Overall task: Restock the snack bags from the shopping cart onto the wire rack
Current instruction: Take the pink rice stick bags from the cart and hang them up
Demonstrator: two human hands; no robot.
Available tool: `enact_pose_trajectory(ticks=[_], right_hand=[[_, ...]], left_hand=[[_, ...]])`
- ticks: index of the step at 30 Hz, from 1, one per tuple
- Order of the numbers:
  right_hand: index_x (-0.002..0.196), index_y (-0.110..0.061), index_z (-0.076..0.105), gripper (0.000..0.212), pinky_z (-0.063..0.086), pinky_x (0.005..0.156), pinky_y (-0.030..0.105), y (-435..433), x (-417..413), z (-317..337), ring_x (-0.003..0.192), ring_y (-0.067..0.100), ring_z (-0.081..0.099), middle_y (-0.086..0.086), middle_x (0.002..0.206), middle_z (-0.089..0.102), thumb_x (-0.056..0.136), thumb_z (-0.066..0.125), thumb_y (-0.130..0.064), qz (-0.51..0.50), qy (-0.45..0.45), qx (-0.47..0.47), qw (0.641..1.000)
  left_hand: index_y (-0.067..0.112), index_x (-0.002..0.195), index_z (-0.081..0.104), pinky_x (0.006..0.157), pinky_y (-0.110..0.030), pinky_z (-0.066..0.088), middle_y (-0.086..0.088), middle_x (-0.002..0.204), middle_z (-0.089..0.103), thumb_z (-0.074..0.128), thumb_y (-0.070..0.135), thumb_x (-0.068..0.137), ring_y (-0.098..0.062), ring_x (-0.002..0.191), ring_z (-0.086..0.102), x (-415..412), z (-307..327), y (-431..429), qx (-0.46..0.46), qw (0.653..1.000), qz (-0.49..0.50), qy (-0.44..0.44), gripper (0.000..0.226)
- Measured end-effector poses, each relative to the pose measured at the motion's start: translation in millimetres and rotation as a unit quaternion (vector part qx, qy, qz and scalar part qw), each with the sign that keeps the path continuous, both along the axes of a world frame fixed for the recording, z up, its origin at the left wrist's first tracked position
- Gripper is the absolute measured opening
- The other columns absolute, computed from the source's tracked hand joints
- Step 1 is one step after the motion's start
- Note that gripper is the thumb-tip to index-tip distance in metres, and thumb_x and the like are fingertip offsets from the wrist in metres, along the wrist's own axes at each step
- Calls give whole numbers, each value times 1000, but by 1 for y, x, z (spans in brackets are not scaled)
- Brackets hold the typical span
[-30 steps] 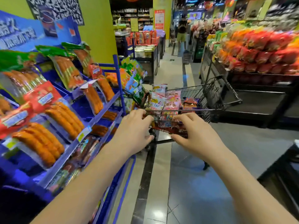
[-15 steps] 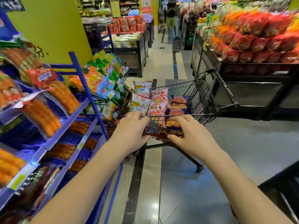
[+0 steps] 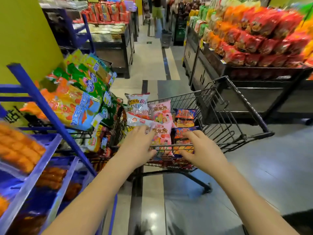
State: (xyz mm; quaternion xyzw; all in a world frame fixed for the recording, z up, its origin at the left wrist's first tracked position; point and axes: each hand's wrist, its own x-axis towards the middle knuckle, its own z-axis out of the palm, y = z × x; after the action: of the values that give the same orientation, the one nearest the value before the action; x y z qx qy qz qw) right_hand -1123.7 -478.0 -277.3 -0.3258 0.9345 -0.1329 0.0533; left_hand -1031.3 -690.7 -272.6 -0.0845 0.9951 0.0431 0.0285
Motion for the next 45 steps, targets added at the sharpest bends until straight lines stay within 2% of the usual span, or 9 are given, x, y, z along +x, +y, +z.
enact_pose_trajectory(ticks=[7, 12, 18, 23, 29, 34, 36, 39, 45], right_hand=[[146, -27, 47, 57, 52, 90, 37, -58, -63, -27, 118, 22, 58, -1, 137, 53, 96, 62, -49, -13, -34, 8, 999], [149, -26, 45, 65, 50, 97, 38, -82, -115, -54, 127, 22, 54, -2, 144, 49, 92, 66, -51, -1, -70, 16, 997], [153, -28, 39, 70, 49, 100, 38, -101, -182, -87, 134, 23, 49, 1, 153, 42, 93, 65, -53, 37, -96, 47, 994], [156, -25, 34, 73, 48, 100, 39, -111, -231, -110, 135, 26, 48, 4, 153, 41, 95, 62, -54, 65, -127, 77, 987], [150, -27, 40, 68, 49, 100, 41, -124, -264, -137, 129, 24, 51, 0, 143, 46, 93, 65, -53, 79, -162, 85, 980], [154, -26, 36, 70, 47, 105, 42, -130, -275, -159, 137, 25, 45, 0, 154, 39, 95, 63, -52, 59, -203, 98, 973], [148, -23, 41, 68, 50, 99, 41, -132, -278, -174, 129, 25, 51, 3, 147, 45, 93, 65, -54, 30, -241, 113, 964], [126, -24, 50, 63, 54, 87, 39, -133, -276, -201, 105, 18, 57, 0, 121, 57, 82, 73, -63, -13, -321, 86, 943], [124, -26, 48, 80, 50, 76, 22, -145, -271, -241, 104, 11, 60, -9, 119, 61, 65, 89, -60, -98, -487, 6, 868]], left_hand=[[23, 148, 44, 110, -41, 40, -7, 153, 39, 63, 50, 96, -30, 141, 38, -67, -29, -53, 11, 999, -12, -51, 62], [22, 152, 40, 114, -41, 35, -8, 157, 33, 62, 47, 97, -30, 146, 32, -111, -51, -75, 26, 997, -7, -78, 64], [25, 149, 42, 107, -44, 43, -7, 150, 39, 62, 46, 97, -30, 139, 39, -171, -83, -90, 36, 994, 36, -101, 60], [26, 153, 38, 111, -47, 41, -9, 155, 35, 63, 50, 95, -31, 142, 37, -219, -104, -96, 44, 989, 69, -126, 68], [24, 152, 38, 107, -44, 40, -6, 154, 35, 63, 48, 96, -29, 141, 37, -248, -119, -99, 49, 984, 78, -156, 67], [25, 153, 37, 108, -44, 42, -5, 154, 34, 63, 48, 96, -27, 143, 34, -261, -132, -107, 62, 980, 65, -177, 67], [24, 154, 37, 110, -43, 42, -5, 155, 34, 63, 48, 96, -27, 143, 34, -265, -138, -112, 75, 979, 60, -182, 68], [24, 153, 38, 110, -43, 43, -4, 153, 36, 63, 46, 95, -27, 141, 36, -268, -146, -121, 91, 978, 54, -182, 66], [27, 153, 37, 113, -43, 41, -2, 155, 34, 62, 45, 97, -25, 143, 34, -270, -157, -130, 113, 976, 52, -176, 64]])
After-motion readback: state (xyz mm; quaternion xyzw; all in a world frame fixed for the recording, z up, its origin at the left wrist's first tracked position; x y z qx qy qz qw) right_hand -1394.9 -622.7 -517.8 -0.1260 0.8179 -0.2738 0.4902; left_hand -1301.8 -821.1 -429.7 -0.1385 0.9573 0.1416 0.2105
